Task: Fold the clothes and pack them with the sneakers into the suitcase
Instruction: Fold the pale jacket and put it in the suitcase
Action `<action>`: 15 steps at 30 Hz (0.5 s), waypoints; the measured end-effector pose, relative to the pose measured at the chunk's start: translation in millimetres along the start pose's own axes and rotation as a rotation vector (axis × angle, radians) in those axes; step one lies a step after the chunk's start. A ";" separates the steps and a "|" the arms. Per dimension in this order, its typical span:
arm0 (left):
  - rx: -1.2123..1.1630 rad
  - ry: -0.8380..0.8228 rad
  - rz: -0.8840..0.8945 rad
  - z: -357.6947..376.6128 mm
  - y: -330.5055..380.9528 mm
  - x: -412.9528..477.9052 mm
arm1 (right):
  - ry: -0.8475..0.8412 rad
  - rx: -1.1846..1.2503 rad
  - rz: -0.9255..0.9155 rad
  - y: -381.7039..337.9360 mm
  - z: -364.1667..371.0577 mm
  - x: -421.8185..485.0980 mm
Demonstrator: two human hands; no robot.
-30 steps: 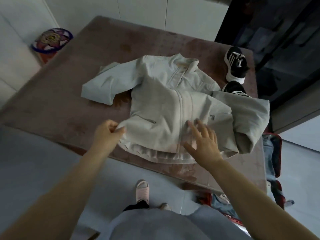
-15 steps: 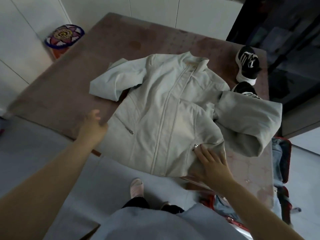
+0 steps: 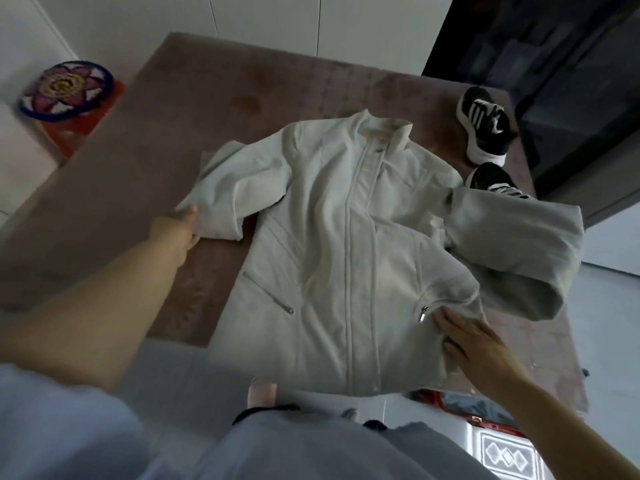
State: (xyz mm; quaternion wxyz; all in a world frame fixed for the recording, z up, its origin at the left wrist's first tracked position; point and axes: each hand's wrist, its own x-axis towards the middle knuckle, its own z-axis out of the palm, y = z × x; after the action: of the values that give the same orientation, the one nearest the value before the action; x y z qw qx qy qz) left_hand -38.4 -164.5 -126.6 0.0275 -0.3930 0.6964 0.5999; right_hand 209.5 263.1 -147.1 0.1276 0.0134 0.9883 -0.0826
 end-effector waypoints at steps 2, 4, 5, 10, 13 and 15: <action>-0.018 -0.165 -0.020 -5.8 4.2 16.6 | -0.019 -0.004 0.091 -14.8 -10.2 9.9; 0.059 -0.268 0.028 -9.9 13.2 26.4 | 0.007 0.046 0.260 -33.7 -30.4 19.3; 0.106 -0.256 0.084 -11.5 20.2 29.9 | 0.080 0.112 0.338 -43.4 -39.0 25.1; 0.408 -0.001 0.547 -22.7 94.3 36.6 | 0.168 0.171 0.068 -128.9 -53.8 72.9; 0.398 0.036 0.772 -37.4 142.1 43.0 | -0.141 0.085 0.123 -172.2 -26.2 110.8; 0.415 0.049 0.863 -42.6 163.7 47.1 | -0.216 0.060 0.170 -189.1 -6.6 129.0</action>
State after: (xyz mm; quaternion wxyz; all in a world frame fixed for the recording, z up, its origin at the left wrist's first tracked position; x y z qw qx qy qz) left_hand -147.5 -229.9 -5.5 -0.1628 -0.0682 0.9014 0.3954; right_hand 74.2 78.4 -143.4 0.2393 0.0916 0.9612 -0.1018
